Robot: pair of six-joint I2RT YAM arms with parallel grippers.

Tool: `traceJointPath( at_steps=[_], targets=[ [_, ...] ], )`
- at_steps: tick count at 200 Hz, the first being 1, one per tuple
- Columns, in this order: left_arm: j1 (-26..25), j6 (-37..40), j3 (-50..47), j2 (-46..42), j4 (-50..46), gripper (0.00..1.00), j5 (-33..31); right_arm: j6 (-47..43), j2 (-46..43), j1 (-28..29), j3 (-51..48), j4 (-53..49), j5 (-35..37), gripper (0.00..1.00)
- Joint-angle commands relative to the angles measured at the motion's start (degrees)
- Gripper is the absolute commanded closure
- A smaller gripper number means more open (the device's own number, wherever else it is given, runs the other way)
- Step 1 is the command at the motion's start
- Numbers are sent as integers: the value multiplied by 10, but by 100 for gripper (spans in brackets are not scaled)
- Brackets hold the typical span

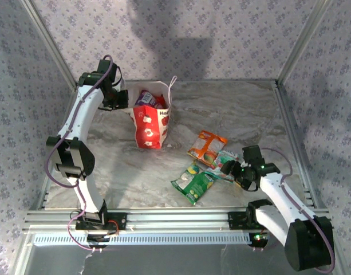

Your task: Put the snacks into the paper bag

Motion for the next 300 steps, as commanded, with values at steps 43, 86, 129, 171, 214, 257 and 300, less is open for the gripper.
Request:
traceJointPath(
  at_steps=[43, 86, 129, 171, 214, 257, 300],
  targets=[
    [0, -2, 13, 15, -29, 95, 18, -33, 4, -13, -10, 62, -10, 21],
    [-1, -3, 18, 18, -32, 95, 19, -63, 65, -17, 9, 59, -5, 21],
    [-1, -4, 17, 21, -35, 95, 19, -80, 116, -17, 24, 83, -8, 21],
    [-2, -5, 41, 25, -40, 95, 19, -78, 151, -13, 35, 85, 5, 29],
    [-4, -7, 48, 31, -43, 95, 20, -71, 141, -14, 44, 72, 33, 43],
    [-7, -8, 54, 36, -42, 95, 22, -79, 138, -16, 55, 46, 49, 59],
    [-8, -9, 54, 38, -39, 95, 40, -75, 140, -18, 56, 26, 57, 77]
  ],
)
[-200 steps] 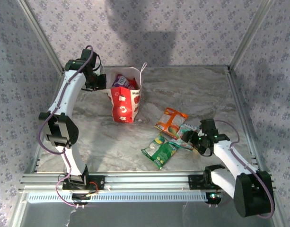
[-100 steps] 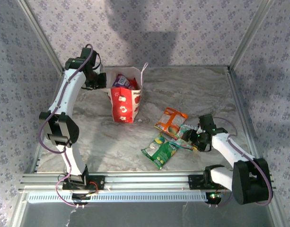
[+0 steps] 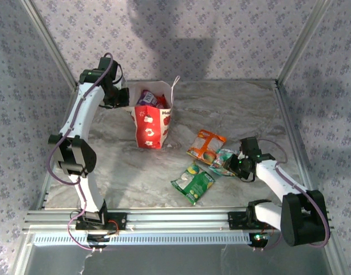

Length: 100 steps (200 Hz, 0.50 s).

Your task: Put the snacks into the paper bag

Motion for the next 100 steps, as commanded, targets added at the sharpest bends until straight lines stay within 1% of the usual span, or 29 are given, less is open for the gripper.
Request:
traceJointPath(
  at_steps=[1, 52, 90, 100],
  targets=[
    [-5, -4, 11, 15, -15, 95, 31, -2, 6, -3, 4, -38, 44, 78],
    [-5, -8, 6, 11, -7, 95, 43, -6, 9, -5, 14, -60, 55, 91],
    [-5, -11, 7, 11, -5, 95, 46, -7, 10, -5, 27, -76, 69, 98],
    [-5, -12, 7, 12, -4, 95, 48, -7, 12, -5, 31, -97, 75, 99]
  ],
)
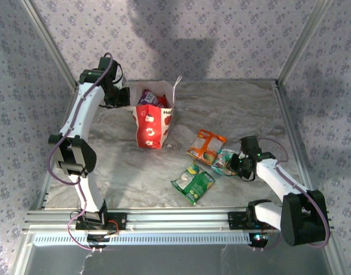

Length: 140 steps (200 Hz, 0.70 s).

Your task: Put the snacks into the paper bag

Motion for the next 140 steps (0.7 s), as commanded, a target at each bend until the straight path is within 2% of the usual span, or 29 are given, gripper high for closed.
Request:
traceJointPath(
  at_steps=[1, 140],
  targets=[
    [-5, -5, 7, 12, -8, 95, 28, -5, 12, -5, 16, -68, 47, 99],
    [-5, -19, 13, 1, 4, 94, 47, -5, -9, -1, 72, -131, 82, 100]
  ],
)
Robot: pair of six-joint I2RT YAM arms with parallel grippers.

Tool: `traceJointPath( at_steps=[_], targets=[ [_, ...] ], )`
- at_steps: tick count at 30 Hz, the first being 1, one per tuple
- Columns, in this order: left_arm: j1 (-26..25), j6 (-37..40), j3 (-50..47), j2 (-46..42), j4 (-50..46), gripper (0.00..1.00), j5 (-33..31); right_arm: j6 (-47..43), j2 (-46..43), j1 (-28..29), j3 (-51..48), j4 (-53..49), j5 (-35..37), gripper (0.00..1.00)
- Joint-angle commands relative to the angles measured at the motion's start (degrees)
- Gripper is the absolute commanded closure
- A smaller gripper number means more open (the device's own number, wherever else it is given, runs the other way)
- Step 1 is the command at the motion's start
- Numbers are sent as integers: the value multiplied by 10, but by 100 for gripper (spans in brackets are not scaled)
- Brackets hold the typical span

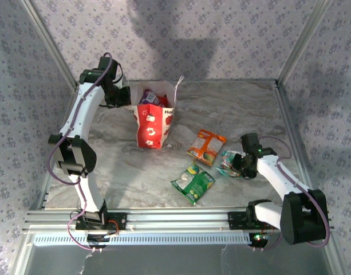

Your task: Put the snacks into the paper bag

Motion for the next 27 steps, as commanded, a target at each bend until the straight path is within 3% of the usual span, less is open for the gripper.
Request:
traceJointPath(
  at_steps=[1, 14, 27],
  targets=[
    [-5, -4, 13, 2, -5, 94, 30, -5, -16, 2, 30, -42, 26, 100],
    [-12, -3, 88, 20, -34, 92, 47, -5, -34, 24, 93, -48, 30, 100],
    [-16, 0, 91, 23, -49, 91, 28, -63, -43, 70, 246, -70, 48, 100]
  ],
)
